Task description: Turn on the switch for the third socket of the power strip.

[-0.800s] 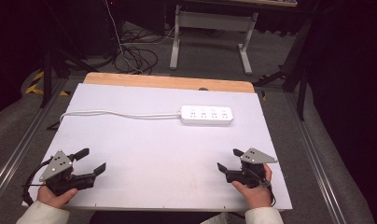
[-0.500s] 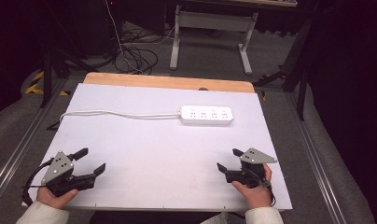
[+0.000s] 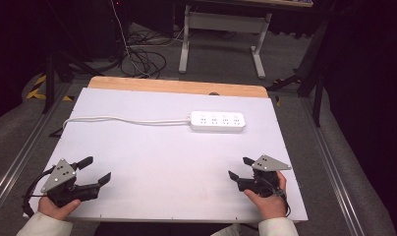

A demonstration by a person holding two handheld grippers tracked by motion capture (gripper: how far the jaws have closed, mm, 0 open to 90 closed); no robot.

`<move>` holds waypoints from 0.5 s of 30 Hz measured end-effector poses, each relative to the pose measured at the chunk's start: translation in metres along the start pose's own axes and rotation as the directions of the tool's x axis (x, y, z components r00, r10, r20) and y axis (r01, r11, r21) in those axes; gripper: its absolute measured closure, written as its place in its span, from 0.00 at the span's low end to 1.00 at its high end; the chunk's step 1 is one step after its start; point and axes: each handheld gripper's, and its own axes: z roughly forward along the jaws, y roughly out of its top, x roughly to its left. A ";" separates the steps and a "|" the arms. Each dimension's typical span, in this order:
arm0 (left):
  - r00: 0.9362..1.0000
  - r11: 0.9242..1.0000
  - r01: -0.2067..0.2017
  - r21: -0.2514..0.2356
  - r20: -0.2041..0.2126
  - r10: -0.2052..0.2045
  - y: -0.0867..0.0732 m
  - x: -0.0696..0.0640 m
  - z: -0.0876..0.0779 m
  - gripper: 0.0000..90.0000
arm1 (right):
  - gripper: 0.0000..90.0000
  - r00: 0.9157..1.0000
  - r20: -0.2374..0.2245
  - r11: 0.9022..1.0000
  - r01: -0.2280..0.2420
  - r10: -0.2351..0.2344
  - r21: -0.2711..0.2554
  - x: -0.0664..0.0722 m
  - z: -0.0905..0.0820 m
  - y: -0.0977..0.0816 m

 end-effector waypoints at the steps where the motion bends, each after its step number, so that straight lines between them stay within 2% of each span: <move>1: 1.000 1.000 -0.005 0.001 -0.002 0.005 0.000 0.000 0.000 0.21 | 0.30 1.000 -0.001 1.000 -0.002 0.002 0.002 0.000 0.000 0.001; 8: 1.000 1.000 -0.021 0.003 -0.012 0.021 0.000 -0.001 0.000 0.21 | 0.35 1.000 0.007 0.999 0.016 -0.016 0.032 0.001 0.001 0.009; 15: 1.000 1.000 -0.026 0.010 -0.018 0.026 0.000 -0.001 0.000 0.22 | 0.40 0.999 0.011 0.998 0.039 -0.040 0.045 -0.001 0.002 0.029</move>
